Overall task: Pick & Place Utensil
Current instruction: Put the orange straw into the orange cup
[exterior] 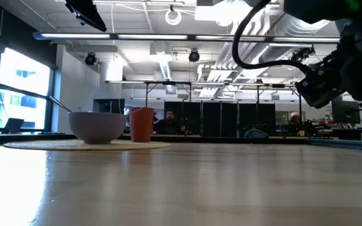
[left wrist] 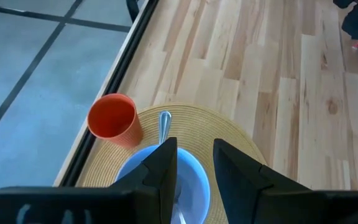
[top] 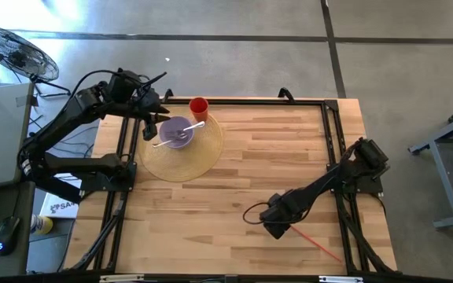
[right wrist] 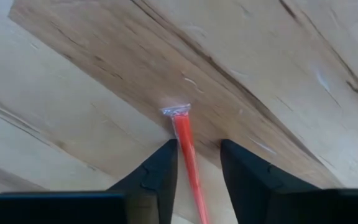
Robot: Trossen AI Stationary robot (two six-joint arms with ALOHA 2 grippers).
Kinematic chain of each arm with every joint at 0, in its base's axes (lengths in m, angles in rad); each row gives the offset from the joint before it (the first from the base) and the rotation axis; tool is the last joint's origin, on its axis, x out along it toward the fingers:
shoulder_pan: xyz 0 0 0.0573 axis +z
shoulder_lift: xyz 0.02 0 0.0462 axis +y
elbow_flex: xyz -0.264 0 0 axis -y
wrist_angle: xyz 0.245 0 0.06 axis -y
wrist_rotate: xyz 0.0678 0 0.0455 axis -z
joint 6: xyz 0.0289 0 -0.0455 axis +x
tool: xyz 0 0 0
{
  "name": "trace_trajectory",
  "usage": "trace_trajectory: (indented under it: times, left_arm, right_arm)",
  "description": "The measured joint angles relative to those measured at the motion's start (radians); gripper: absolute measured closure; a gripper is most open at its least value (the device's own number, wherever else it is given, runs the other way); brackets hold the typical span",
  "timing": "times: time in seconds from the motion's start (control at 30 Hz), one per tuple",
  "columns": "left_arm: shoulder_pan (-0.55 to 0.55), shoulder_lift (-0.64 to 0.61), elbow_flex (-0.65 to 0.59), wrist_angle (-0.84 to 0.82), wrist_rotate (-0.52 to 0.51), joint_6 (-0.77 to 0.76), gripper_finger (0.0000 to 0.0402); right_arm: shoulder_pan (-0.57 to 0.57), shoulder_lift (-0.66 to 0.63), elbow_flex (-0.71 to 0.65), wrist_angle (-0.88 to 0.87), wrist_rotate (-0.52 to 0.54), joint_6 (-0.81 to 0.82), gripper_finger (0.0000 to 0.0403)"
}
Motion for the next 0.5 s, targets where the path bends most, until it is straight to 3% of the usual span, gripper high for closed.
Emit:
trace_trajectory:
  times: [0.5]
  left_arm:
    - [0.000,0.000,0.000,0.000,0.000,-0.003,0.0300]
  right_arm:
    - [-0.007,0.000,0.000,0.018,0.061,-0.020,0.0371]
